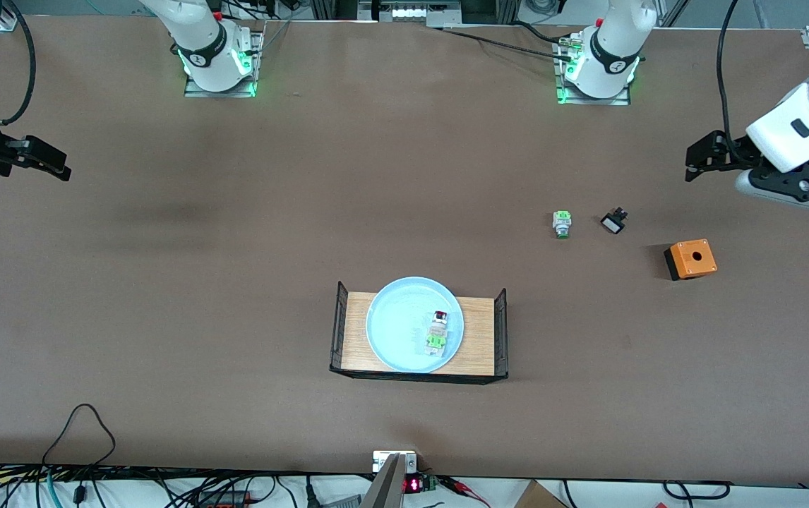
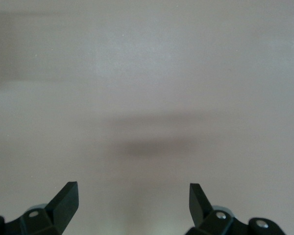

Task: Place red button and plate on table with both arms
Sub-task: 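Move the left gripper over the green button on the blue plate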

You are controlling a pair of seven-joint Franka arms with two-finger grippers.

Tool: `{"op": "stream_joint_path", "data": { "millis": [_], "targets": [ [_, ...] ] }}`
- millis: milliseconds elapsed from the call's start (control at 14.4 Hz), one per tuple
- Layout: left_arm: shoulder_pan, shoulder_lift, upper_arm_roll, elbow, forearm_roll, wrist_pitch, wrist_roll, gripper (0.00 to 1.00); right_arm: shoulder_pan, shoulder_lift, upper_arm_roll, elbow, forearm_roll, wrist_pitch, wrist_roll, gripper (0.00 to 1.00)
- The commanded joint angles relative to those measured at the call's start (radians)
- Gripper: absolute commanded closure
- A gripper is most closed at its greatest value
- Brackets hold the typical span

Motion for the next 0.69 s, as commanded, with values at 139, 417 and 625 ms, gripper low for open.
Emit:
{"op": "stream_joint_path", "data": {
  "millis": [139,417,625],
  "targets": [
    [-0.120,0.073,0.005,0.105,-0.019,-0.025,-0.001,0.00,-0.004,-0.008,0.001,0.007,0.016,-0.015,-0.015,0.00],
    [-0.177,0.216,0.002,0.265,-0.034,-0.025,-0.185,0.00,-0.004,-0.008,0.001,0.009,0.016,-0.015,-0.015,0.00],
    [-0.283,0.253,0.005,0.267,-0.028,0.044,-0.409,0.00,-0.004,-0.008,0.001,0.007,0.016,-0.017,-0.015,0.00]
  ]
}}
